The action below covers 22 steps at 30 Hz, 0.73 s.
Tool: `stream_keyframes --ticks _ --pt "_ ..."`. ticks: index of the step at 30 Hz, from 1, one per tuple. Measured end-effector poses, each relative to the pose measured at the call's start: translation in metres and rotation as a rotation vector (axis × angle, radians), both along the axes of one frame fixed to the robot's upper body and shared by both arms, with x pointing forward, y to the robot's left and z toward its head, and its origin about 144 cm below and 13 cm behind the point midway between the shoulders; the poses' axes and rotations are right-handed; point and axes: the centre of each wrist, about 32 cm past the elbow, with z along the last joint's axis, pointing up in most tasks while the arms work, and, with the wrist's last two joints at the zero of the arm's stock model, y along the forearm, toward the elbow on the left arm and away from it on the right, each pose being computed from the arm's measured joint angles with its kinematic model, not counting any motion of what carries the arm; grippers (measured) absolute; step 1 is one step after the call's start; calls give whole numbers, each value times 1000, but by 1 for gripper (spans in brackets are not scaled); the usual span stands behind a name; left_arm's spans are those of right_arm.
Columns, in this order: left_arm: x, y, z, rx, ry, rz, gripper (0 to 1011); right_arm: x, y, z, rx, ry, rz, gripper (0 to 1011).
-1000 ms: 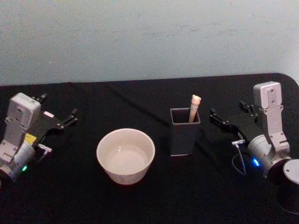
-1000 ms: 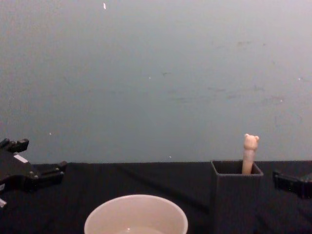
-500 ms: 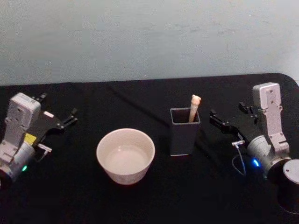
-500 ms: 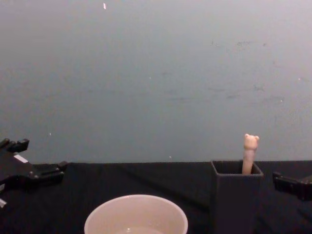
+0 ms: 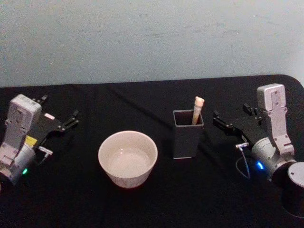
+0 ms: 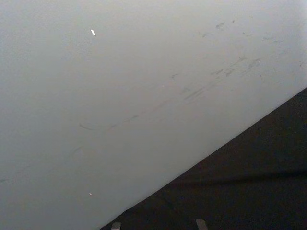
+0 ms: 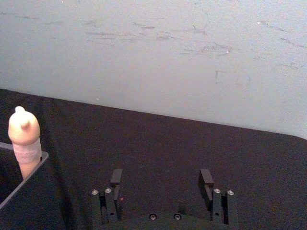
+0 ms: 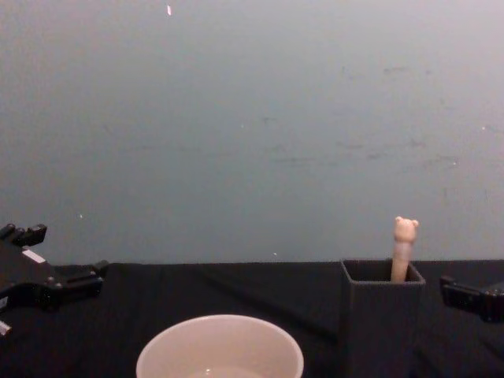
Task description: Pick up the stirring spoon with one hand, stir inside the cup, then place it back in its original position.
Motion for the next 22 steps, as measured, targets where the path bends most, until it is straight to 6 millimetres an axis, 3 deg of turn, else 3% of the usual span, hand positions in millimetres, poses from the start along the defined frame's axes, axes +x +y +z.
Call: stream_keyframes --ticks 22 --pt "0 0 0 0 0 0 1002 0 0 0 1 -2 0 1002"
